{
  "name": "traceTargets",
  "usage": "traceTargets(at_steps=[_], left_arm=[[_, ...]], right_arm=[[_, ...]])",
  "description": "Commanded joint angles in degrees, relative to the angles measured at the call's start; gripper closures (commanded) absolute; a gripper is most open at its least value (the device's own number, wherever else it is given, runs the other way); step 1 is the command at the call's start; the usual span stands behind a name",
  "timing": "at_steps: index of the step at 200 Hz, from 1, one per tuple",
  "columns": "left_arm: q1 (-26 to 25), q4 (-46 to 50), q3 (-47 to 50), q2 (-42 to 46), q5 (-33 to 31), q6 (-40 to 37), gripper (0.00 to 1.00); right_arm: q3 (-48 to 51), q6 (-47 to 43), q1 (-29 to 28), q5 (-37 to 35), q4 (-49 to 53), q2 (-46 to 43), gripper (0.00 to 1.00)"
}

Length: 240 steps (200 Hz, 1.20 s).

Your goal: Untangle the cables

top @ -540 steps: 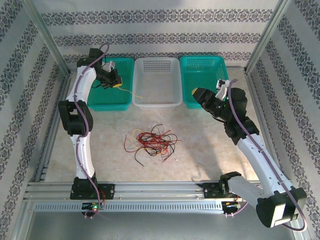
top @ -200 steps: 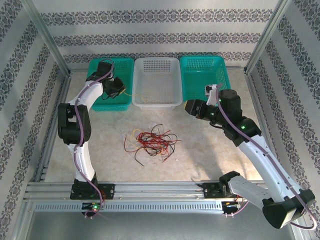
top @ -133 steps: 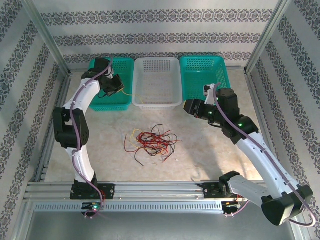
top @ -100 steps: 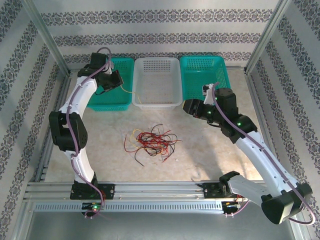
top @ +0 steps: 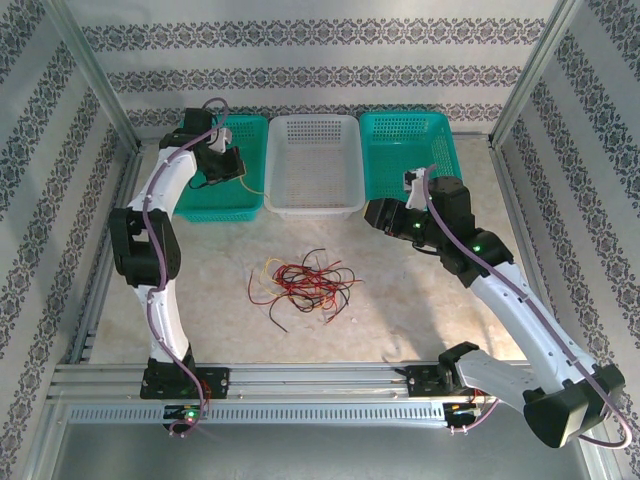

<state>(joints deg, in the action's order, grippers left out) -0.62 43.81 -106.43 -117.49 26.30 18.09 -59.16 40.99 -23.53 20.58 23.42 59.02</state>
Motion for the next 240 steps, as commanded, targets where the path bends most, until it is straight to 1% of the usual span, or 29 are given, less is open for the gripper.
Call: traceTargets(at_steps=[1, 14, 42, 56, 72, 89, 107, 124, 132, 146, 154, 166, 189, 202, 224, 231, 240], left_arm=[[0.54, 1.94, -2.15, -0.97, -1.23, -2.00, 0.89], [0.54, 2.21, -2.27, -0.78, -1.73, -2.18, 0.86], [0.54, 2.84, -1.57, 1.62, -2.02, -2.27, 0.69], [0.54, 3.07, -0.40, 3.55, -3.19, -2.44, 0.66], [0.52, 3.47, 1.32, 6.29, -4.06, -2.32, 0.66], [0.32, 2.17, 4.69, 10.23, -3.08, -0.67, 0.68], [-1.19, -0.02, 9.29, 14.89, -2.30, 2.38, 0.75], [-4.27, -1.41, 13.61, 18.81, -2.05, 4.55, 0.75], [-6.64, -2.22, 15.77, 20.35, -1.93, 5.35, 0.75], [-11.16, -3.83, 19.13, 22.15, -2.35, 6.54, 0.71], [-13.74, -4.23, 20.23, 22.23, -2.37, 7.22, 0.71], [-16.16, -4.39, 21.28, 21.51, -2.78, 8.09, 0.70], [-18.06, -5.74, 22.63, 19.08, -5.12, 10.06, 0.70], [-18.19, -5.48, 21.95, 17.33, -5.95, 10.86, 0.71], [-18.16, -2.55, 19.59, 15.45, -10.33, 10.91, 0.71], [-18.16, -1.81, 19.34, 15.28, -11.82, 10.89, 0.71], [-18.16, -1.10, 19.50, 15.28, -13.11, 10.59, 0.71]], right_arm=[[-2.05, 0.84, -0.72, -1.16, 0.48, -0.77, 0.59], [-2.63, 0.76, -0.73, -1.07, 0.81, -0.58, 0.59], [-3.76, 0.32, -0.94, -0.64, 1.54, -0.07, 0.59], [-3.87, 0.31, -0.97, -0.41, 1.53, 0.04, 0.59], [-3.89, 0.32, -1.16, -0.19, 1.54, 0.04, 0.58], [-3.80, 0.09, -1.58, -0.16, 1.61, 0.15, 0.58], [-3.59, -0.04, -2.26, -0.25, 1.76, 0.21, 0.58], [-3.15, -0.12, -3.06, -0.77, 1.61, 0.28, 0.58], [-3.14, -0.29, -3.47, -1.21, 1.75, 0.47, 0.58], [-2.63, -0.56, -4.25, -1.96, 2.34, 1.00, 0.58], [-2.18, -0.49, -4.70, -2.27, 2.65, 1.47, 0.58], [-1.30, -0.38, -5.45, -2.56, 3.20, 2.52, 0.58], [-0.24, -1.48, -8.29, -4.06, 5.73, 5.07, 0.58], [0.13, -2.59, -10.28, -4.79, 7.10, 6.67, 0.55], [0.02, -3.78, -12.98, -6.94, 10.77, 10.12, 0.49], [-0.13, -3.92, -13.69, -7.77, 12.01, 11.45, 0.46], [-0.92, -2.84, -15.14, -11.06, 14.35, 13.41, 0.37]])
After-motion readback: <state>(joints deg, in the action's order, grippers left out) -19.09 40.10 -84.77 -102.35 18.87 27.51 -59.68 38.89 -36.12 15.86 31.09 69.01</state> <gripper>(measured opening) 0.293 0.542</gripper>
